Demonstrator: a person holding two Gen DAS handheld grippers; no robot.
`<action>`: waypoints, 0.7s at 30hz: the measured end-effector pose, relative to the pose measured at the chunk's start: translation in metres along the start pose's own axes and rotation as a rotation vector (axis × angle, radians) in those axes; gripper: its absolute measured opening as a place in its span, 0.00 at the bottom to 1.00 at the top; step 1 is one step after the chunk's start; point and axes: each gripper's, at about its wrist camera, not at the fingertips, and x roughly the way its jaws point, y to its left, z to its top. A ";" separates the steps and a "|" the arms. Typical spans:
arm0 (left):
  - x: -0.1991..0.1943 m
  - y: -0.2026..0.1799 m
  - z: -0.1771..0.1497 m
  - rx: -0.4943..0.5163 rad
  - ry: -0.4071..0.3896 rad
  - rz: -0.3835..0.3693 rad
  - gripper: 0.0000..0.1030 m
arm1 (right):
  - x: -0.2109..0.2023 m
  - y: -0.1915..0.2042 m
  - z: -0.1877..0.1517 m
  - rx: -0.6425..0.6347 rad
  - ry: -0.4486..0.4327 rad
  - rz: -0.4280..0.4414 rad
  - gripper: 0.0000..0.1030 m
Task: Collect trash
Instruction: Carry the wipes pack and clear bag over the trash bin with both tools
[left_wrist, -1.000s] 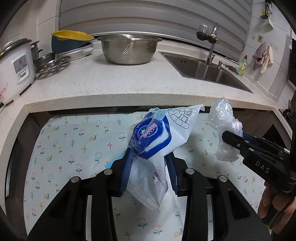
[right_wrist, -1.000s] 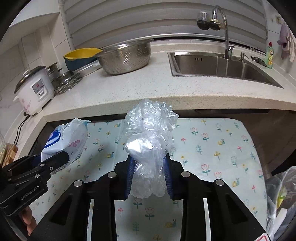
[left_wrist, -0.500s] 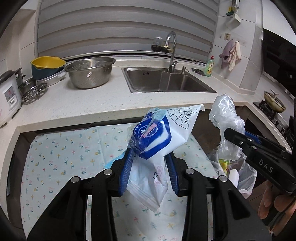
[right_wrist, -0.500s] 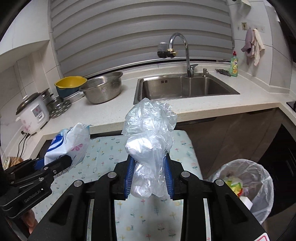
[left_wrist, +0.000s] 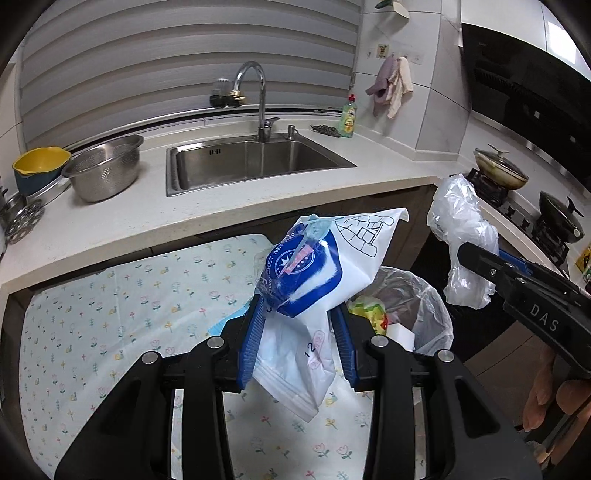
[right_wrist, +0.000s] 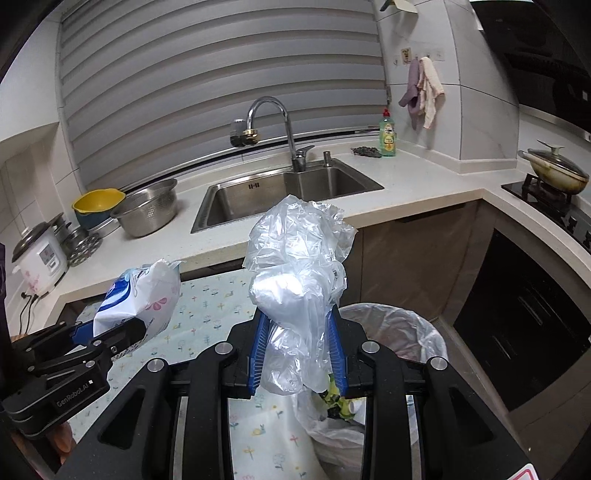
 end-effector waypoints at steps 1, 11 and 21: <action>0.001 -0.008 0.000 0.008 0.002 -0.006 0.34 | -0.002 -0.006 -0.001 0.006 -0.002 -0.006 0.28; 0.017 -0.066 -0.004 0.067 0.038 -0.051 0.34 | -0.013 -0.061 -0.017 0.066 0.007 -0.054 0.28; 0.046 -0.102 -0.010 0.094 0.090 -0.074 0.35 | -0.008 -0.096 -0.031 0.103 0.027 -0.077 0.28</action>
